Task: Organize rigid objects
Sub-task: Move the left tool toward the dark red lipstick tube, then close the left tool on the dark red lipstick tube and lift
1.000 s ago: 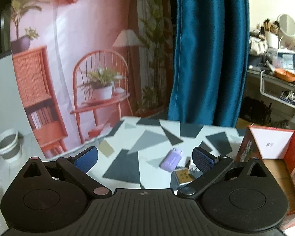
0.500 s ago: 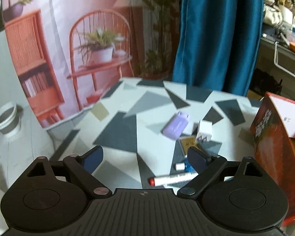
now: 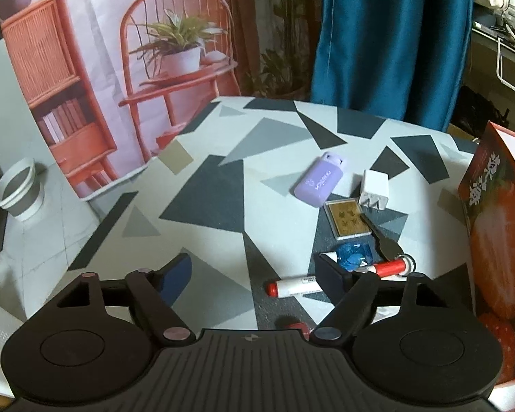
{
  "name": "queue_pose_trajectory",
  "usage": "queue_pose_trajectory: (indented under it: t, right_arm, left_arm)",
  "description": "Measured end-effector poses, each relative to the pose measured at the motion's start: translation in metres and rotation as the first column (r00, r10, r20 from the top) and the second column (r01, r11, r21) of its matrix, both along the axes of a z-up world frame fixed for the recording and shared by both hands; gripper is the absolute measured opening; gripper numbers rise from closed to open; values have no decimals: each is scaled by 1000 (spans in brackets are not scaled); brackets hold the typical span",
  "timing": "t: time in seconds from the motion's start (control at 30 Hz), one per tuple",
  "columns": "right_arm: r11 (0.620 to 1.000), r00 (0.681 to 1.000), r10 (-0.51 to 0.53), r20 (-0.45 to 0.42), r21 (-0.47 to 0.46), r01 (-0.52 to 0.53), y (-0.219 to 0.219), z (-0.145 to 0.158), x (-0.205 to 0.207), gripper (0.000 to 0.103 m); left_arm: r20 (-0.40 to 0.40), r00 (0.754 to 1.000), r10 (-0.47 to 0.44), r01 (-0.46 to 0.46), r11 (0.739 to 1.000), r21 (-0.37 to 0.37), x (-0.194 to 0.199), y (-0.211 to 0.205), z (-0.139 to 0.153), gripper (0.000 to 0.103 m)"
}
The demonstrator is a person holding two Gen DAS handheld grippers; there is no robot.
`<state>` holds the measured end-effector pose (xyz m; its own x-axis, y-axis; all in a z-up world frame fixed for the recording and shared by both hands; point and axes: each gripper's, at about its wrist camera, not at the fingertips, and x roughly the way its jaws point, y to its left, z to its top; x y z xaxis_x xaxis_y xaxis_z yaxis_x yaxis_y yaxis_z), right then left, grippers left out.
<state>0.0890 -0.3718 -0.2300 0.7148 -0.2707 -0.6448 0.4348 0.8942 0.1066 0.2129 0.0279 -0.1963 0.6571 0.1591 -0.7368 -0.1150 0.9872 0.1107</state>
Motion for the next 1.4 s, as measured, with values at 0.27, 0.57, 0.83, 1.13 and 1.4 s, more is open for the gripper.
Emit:
queue_pose_trajectory:
  t: [0.27, 0.57, 0.83, 1.13, 1.4]
  right_arm:
    - [1000, 1000, -8, -12, -27, 7, -3, 1, -3, 8]
    - [1000, 1000, -6, -12, -24, 6, -2, 2, -3, 8]
    - [1000, 1000, -6, -14, -25, 6, -3, 3, -3, 8]
    - [1000, 1000, -7, -14, -24, 6, -3, 3, -3, 8]
    - [1000, 1000, -5, -13, -21, 4, -4, 4, -4, 8]
  left_arm:
    - [-126, 991, 50, -57, 997, -50, 0, 10, -18, 62]
    - [-214, 977, -18, -6, 994, -108, -2, 0, -42, 37]
    - [-190, 980, -56, 32, 991, -129, 1, -7, -47, 17]
    - [-156, 984, -82, 63, 991, -122, 30, -12, -51, 5]
    - [-153, 985, -78, 51, 984, -171, 35, -4, -45, 10]
